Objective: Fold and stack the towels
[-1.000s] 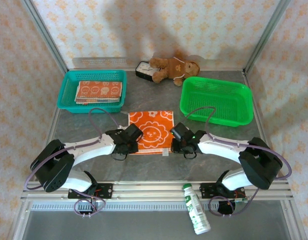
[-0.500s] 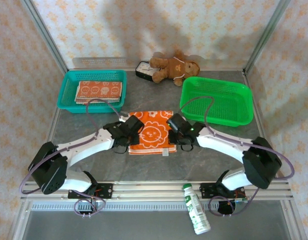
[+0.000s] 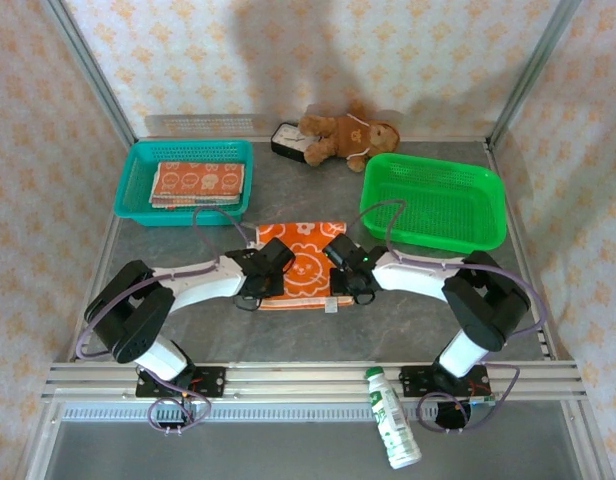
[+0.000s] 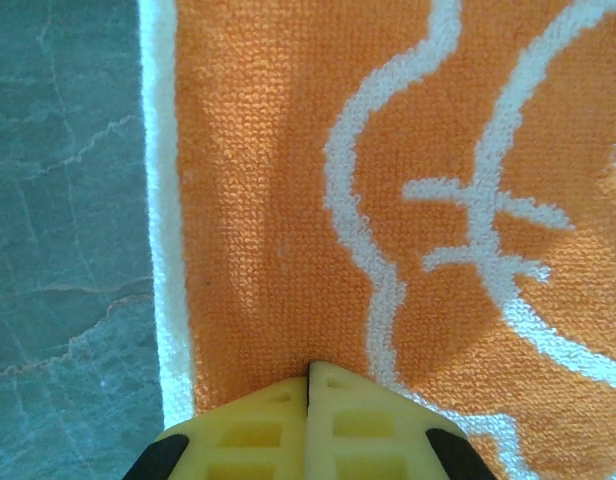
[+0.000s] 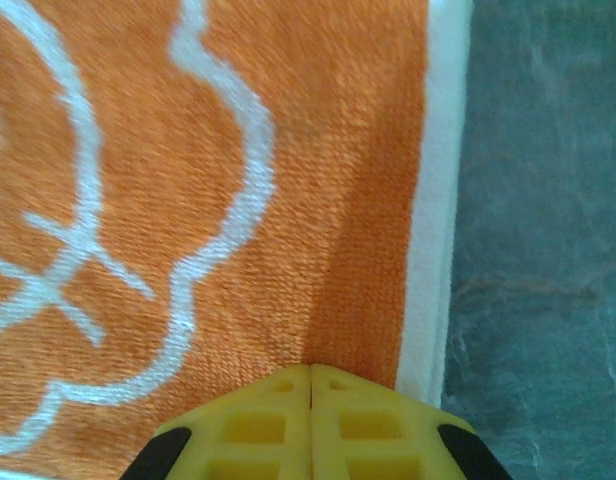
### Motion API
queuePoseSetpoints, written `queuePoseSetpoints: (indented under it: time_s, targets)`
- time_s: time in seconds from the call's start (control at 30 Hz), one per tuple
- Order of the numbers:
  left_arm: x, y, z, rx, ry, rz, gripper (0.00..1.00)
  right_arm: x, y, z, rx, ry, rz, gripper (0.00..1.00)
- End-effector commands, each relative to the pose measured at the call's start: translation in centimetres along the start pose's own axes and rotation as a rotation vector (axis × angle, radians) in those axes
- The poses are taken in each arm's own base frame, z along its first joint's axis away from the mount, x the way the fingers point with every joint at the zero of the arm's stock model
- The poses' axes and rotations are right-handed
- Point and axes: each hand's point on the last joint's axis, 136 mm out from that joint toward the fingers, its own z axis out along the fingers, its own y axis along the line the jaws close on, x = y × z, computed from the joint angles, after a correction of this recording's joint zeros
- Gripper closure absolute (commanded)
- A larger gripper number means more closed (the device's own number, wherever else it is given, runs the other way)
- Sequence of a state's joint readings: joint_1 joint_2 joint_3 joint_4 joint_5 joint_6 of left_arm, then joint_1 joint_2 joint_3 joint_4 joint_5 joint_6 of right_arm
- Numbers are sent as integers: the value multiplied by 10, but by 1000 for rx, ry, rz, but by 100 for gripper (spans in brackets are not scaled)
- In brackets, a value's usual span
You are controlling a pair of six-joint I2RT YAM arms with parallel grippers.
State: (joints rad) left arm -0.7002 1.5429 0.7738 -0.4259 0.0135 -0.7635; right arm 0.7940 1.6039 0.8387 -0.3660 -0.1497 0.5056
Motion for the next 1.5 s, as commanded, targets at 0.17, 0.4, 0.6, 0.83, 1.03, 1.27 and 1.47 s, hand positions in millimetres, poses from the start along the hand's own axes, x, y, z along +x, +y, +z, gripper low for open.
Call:
queuePoseSetpoints:
  time_s: [0.17, 0.4, 0.6, 0.83, 1.03, 1.27, 1.47]
  targets:
    - [51, 14, -6, -33, 108, 27, 97, 55, -13, -6, 4, 67, 25, 94]
    - [66, 14, -34, 19, 106, -5, 97, 65, 4, -23, -14, 51, -13, 93]
    - [22, 8, -65, 54, -29, -15, 94, 14, 14, -58, 7, -93, -20, 92]
    - [-62, -6, -59, 41, -127, -19, 100, -51, 11, -60, 63, -154, 10, 95]
    - [-114, -10, -31, -39, -163, -2, 100, -97, 8, -46, 94, -175, 16, 99]
    - [-130, 4, 5, -118, -153, -22, 100, -114, 9, -22, 120, -132, -6, 100]
    - [-111, 29, 27, -179, -111, -38, 100, -119, 19, -22, 86, -129, -14, 100]
